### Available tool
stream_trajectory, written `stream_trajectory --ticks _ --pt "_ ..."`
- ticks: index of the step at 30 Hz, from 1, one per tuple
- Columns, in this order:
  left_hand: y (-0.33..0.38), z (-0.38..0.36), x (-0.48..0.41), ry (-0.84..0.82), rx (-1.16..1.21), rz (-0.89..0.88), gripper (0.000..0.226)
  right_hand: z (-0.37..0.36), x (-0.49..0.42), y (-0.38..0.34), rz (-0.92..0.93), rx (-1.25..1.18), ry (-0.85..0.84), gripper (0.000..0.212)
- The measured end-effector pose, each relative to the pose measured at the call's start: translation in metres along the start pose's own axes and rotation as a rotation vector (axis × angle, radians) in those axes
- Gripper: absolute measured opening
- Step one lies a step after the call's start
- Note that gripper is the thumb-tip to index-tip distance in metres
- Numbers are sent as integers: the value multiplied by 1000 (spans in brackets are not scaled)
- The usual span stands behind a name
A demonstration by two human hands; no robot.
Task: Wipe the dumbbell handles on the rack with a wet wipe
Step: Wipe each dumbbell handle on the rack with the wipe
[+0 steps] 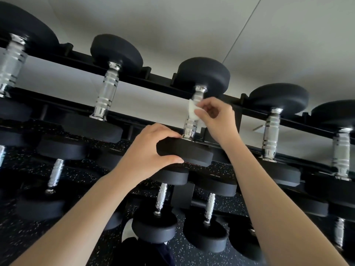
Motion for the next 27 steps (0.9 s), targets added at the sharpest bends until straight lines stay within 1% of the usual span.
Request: stream_trajectory --ticks 2,5,8,10,15,19,21,27 --pt "-2 -1 2 12 -15 -13 50 -3 14 3 11 27 -84 15" --pt "-4 -1 6 44 -20 -30 51 -6 30 3 29 69 -187 9" --pt "-5 -3 10 79 6 -47 53 -7 34 1 65 132 -249 6" --pt "-6 -4 10 90 19 -46 54 -7 31 -1 82 150 -233 6" --pt "-10 -5 10 101 52 -21 53 -6 13 -5 71 124 -93 9" --pt "-12 -6 10 105 74 -11 56 -5 5 -6 89 134 -26 7" --pt "-12 -6 10 103 77 -13 56 -6 9 -7 112 144 -38 7" --pt "-12 -6 9 109 93 -7 53 -8 29 1 118 122 -194 8"
Point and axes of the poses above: each hand's wrist, its own x-axis away from the middle knuckle, its own z-axis out of the back of the hand, y = z × x, the point moved 5 cm from there along -x, towards the middle knuckle, and after that the axes turned 8 degrees about x, right-handed, at the moved point
